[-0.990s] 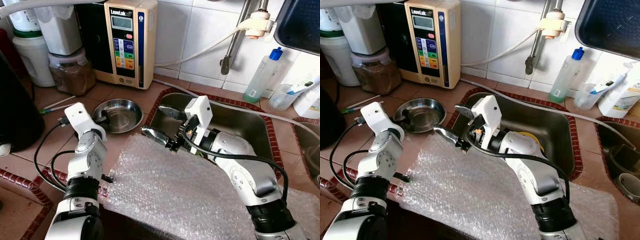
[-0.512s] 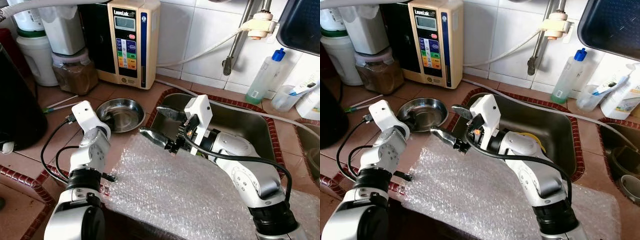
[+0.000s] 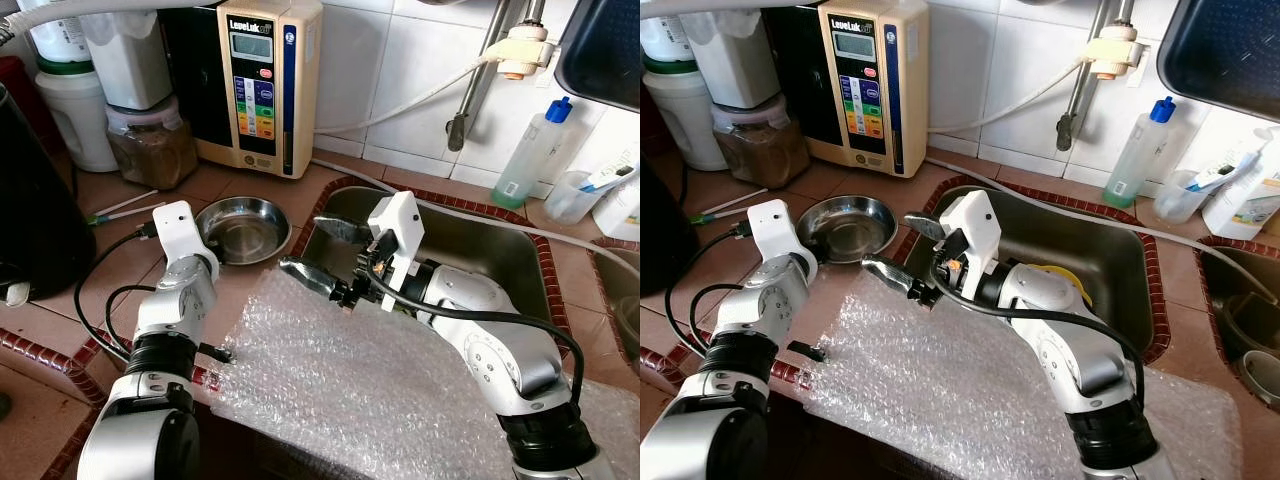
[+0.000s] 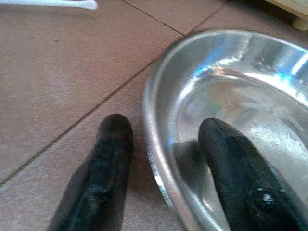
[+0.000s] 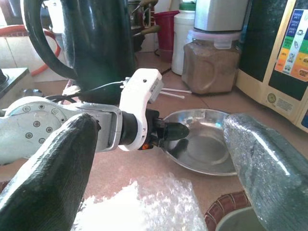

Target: Kitchen organization

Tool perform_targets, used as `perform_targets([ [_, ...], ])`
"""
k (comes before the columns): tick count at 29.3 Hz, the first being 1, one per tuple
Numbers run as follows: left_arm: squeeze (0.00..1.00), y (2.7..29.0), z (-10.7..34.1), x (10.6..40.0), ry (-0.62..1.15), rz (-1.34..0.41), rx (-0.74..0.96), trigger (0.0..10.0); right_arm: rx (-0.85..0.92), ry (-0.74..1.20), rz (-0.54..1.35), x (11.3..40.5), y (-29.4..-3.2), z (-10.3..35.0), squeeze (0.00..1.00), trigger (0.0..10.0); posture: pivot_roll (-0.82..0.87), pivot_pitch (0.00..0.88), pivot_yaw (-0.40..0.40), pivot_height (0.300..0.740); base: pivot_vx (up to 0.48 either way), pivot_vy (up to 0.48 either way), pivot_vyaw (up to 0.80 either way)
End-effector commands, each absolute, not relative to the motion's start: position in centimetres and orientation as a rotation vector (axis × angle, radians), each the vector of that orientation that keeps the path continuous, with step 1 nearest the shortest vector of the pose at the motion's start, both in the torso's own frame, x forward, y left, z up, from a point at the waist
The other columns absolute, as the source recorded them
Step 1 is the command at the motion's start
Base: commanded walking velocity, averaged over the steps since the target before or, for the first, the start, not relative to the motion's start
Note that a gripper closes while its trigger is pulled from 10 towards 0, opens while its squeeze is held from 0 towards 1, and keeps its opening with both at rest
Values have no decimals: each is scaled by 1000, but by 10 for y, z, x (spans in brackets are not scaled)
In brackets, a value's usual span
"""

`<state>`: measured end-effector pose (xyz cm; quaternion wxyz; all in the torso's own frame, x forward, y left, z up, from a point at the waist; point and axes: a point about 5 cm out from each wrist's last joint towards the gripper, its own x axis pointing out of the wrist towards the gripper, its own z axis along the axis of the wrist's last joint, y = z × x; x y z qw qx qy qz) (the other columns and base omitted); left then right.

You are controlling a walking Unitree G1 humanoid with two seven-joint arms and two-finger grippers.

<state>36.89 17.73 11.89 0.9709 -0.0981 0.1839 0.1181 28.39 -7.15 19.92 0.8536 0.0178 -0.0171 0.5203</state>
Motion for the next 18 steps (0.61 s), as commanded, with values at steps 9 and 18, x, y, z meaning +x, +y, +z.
perform_targets([
  [9, 0, 171, 116, 368, 356, 214, -193, 0, -85, 43, 1055, 287, -81, 187, 1000, 10000, 27, 0, -32, 740, 0, 0, 0],
  [18, 0, 179, 121, 367, 274, 256, -202, 0, -95, 60, 1059, 288, -81, 183, 1000, 10000, 35, 0, -36, 740, 0, 0, 0],
])
